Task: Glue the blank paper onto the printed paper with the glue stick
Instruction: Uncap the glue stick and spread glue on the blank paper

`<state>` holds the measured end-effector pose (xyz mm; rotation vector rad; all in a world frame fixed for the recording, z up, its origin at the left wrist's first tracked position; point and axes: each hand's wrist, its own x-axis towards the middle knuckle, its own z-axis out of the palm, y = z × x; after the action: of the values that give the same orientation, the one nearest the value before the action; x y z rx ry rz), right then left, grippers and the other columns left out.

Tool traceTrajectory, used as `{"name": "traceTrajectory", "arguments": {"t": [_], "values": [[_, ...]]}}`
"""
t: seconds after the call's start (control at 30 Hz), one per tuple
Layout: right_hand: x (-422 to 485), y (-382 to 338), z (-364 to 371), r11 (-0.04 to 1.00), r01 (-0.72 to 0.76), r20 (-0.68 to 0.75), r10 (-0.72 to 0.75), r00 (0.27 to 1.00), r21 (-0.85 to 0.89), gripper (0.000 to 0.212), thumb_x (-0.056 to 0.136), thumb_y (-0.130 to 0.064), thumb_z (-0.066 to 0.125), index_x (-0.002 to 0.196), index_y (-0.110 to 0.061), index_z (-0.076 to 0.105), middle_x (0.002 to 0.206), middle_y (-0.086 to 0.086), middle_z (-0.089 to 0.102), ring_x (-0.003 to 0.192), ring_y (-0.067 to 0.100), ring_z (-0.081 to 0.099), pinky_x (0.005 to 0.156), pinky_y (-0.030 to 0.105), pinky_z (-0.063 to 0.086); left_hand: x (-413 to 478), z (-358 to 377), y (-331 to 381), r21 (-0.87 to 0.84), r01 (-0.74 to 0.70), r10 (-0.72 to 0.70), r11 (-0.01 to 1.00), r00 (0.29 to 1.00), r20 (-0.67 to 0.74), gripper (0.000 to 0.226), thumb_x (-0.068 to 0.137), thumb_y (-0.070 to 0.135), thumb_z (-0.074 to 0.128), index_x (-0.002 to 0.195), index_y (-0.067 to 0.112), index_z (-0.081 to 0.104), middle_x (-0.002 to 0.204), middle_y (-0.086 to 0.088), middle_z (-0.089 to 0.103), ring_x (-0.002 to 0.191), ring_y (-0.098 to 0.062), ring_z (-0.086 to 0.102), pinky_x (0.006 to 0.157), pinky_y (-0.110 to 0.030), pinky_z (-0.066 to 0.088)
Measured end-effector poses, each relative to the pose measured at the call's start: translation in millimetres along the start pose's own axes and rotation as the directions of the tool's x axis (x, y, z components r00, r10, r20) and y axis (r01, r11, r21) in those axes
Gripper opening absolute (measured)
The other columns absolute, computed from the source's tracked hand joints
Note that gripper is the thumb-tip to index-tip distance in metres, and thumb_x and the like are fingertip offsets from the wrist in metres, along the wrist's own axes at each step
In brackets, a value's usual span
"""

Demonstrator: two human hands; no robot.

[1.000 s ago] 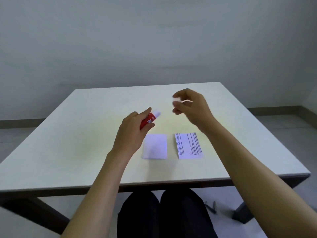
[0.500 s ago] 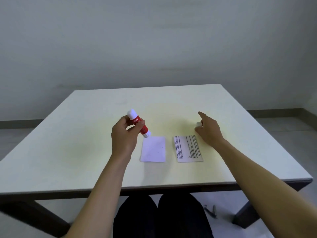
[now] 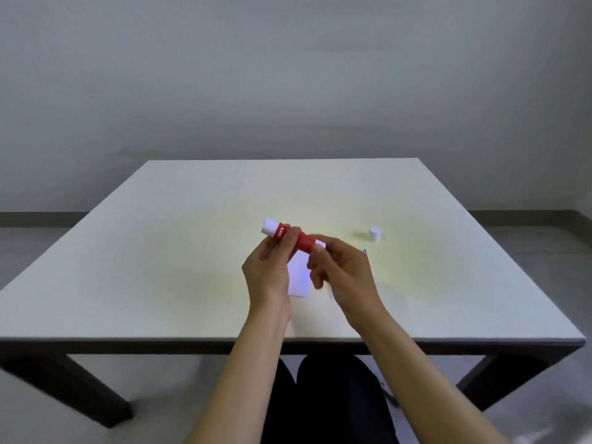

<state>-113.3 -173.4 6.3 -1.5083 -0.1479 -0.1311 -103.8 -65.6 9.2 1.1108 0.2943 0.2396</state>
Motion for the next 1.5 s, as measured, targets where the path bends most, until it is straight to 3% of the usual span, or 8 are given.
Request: {"name": "traceTrajectory", "arguments": {"t": [0.2,0.33,0.57,0.77,0.93,1.13,1.33,1.5], "values": [[-3.7,0.2,9.1,0.956,-0.281,-0.022,0.28,0.96,-0.079,0.062,0.096,-0.053,0.032,0.052,-0.018,0.057,0.04,-0.007,0.04,0.032,0.006,0.032,0.037,0.013,0.027,-11.7,-11.1,-1.7,0.036,-0.074,0.07,0.997,0.992,0.107,0.005,0.073,0.026,0.075,0.07,0.023,0.077,0.082,0.009,0.076,0.088,-0.007,0.069,0.082,-0.018,0.051],[-8.8,-1.2,0.0,0.997,-0.066,0.081,0.062,0.995,0.046,0.014,0.094,-0.026,0.054,0.103,-0.022,0.064,0.068,0.002,0.061,0.05,0.015,0.053,0.055,0.023,0.046,-12.3,-12.3,-0.1,0.026,-0.11,0.108,0.994,0.992,0.057,0.007,0.074,0.028,0.075,0.072,0.021,0.076,0.079,0.008,0.074,0.082,-0.008,0.068,0.074,-0.019,0.05],[-12.7,-8.2,2.3,0.921,-0.375,0.047,0.372,0.927,0.106,0.058,0.092,-0.057,0.039,0.055,-0.013,0.051,0.043,-0.004,0.035,0.034,0.01,0.024,0.035,0.017,0.019,-18.2,-3.8,2.8,-0.052,-0.119,0.126,0.992,0.981,0.15,0.003,0.072,0.024,0.076,0.073,0.021,0.077,0.082,0.004,0.077,0.087,-0.011,0.07,0.077,-0.016,0.054],[-15.4,-8.6,-4.6,0.977,-0.076,0.028,0.072,0.997,0.197,0.012,0.093,-0.019,0.057,0.097,-0.009,0.061,0.057,-0.002,0.063,0.043,0.015,0.051,0.045,0.022,0.042,-19.8,-4.6,4.3,-0.037,-0.136,0.139,0.99,0.986,0.091,0.007,0.074,0.026,0.075,0.075,0.019,0.076,0.083,0.006,0.075,0.085,-0.01,0.068,0.081,-0.023,0.052],[-14.5,-9.6,-5.3,0.806,-0.507,0.158,0.482,0.862,0.306,0.053,0.09,-0.053,0.049,0.058,-0.015,0.064,0.052,0.001,0.048,0.037,0.013,0.035,0.035,0.02,0.028,-21.2,-4.1,3.0,-0.005,-0.17,0.169,0.985,0.974,0.152,0.001,0.075,0.02,0.075,0.074,0.019,0.074,0.084,0.005,0.078,0.084,-0.002,0.069,0.069,-0.006,0.048],[-19.3,-2.4,-2.0,0.989,-0.11,0.037,0.107,0.994,0.096,0.013,0.094,-0.019,0.054,0.1,-0.009,0.06,0.07,0.004,0.066,0.045,0.014,0.054,0.046,0.023,0.042,-20.5,-12.2,-1.2,-0.056,-0.135,0.14,0.989,0.986,0.085,0.015,0.069,0.029,0.077,0.077,0.017,0.075,0.088,0.001,0.076,0.091,-0.014,0.069,0.083,-0.024,0.052],[-24.2,-3.8,3.3,0.719,-0.609,0.284,0.539,0.793,0.336,0.049,0.097,-0.045,0.04,0.07,-0.007,0.055,0.045,0.002,0.048,0.03,0.012,0.033,0.032,0.019,0.026,-22.5,-12.2,-2.2,-0.033,-0.158,0.161,0.987,0.97,0.183,0.013,0.063,0.033,0.077,0.07,0.023,0.074,0.083,0.003,0.077,0.084,-0.01,0.07,0.077,-0.018,0.053],[-27.0,4.5,2.6,0.947,-0.226,0.135,0.199,0.971,0.23,0.028,0.087,-0.037,0.057,0.089,-0.01,0.061,0.067,0.005,0.062,0.047,0.017,0.05,0.049,0.025,0.04,-19.7,-14.0,-4.4,-0.043,-0.149,0.154,0.988,0.974,0.165,0.008,0.068,0.03,0.075,0.071,0.023,0.072,0.084,0.003,0.078,0.081,-0.014,0.072,0.07,-0.02,0.054]]}}
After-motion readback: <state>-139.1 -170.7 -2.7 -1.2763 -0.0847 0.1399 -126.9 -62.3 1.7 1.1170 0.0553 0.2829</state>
